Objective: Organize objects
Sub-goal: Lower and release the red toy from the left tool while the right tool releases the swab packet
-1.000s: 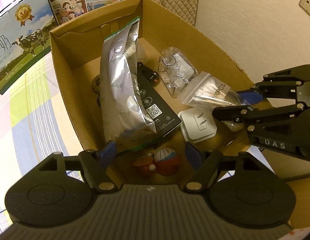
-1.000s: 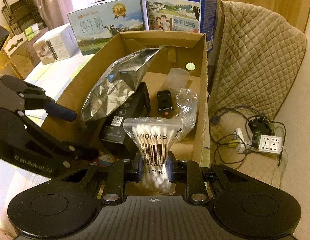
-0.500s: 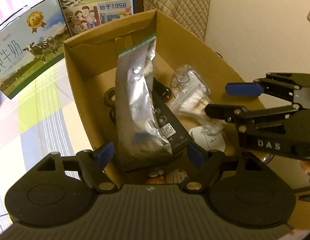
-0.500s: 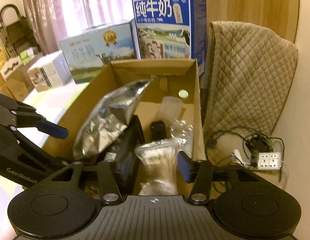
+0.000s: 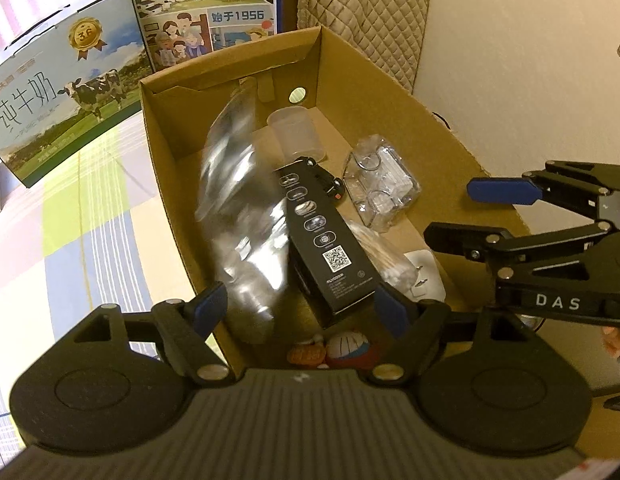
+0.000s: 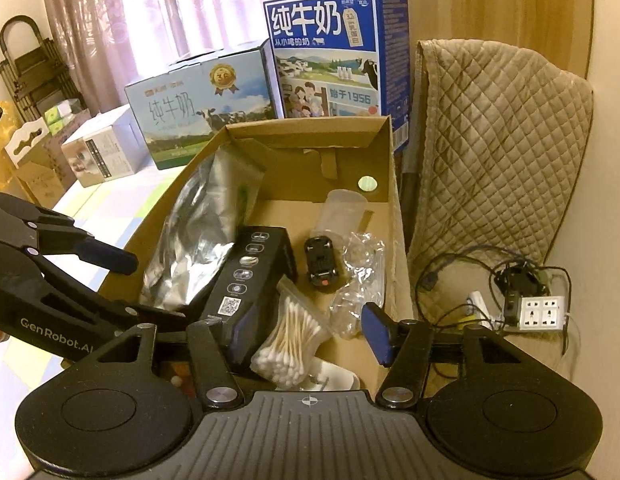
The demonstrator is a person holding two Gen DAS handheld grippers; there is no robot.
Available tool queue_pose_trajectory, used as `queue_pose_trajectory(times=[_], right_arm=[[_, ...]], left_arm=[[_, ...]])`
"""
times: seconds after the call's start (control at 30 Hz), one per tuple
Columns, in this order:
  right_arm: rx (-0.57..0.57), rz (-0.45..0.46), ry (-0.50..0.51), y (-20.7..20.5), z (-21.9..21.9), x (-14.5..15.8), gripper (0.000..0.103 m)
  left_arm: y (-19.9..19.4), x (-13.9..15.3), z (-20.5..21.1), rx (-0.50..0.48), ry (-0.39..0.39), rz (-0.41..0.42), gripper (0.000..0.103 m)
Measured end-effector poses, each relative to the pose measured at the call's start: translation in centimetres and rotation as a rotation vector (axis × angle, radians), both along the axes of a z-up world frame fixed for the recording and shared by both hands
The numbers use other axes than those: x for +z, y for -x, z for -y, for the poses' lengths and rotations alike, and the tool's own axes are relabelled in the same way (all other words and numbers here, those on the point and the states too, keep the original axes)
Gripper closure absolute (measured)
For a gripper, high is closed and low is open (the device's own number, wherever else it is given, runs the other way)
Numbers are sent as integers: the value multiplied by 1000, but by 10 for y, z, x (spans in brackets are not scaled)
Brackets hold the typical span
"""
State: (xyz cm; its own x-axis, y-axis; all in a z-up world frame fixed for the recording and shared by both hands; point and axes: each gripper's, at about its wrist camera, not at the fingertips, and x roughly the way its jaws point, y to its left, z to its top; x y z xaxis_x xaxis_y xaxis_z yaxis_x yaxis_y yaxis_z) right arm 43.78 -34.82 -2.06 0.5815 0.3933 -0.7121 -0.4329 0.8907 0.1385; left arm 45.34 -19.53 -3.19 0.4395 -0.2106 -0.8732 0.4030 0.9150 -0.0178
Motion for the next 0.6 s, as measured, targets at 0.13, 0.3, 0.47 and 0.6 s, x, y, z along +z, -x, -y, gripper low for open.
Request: queue_pose_trajectory(times=[0.13,0.3,0.47,0.6], right_arm=[[1,0,-4,4,2,1,47],[2,4,-13,8,4,4,47],[11,13,-23,13,7,9,47],[21,21,-29,16,10,13,46]], left_arm=[[2,3,0,9,-3,6,24],[8,8,2,20,-3,15,23],[14,13,4,35,-7,23,23],[19,17,6,49,-7,32,22]])
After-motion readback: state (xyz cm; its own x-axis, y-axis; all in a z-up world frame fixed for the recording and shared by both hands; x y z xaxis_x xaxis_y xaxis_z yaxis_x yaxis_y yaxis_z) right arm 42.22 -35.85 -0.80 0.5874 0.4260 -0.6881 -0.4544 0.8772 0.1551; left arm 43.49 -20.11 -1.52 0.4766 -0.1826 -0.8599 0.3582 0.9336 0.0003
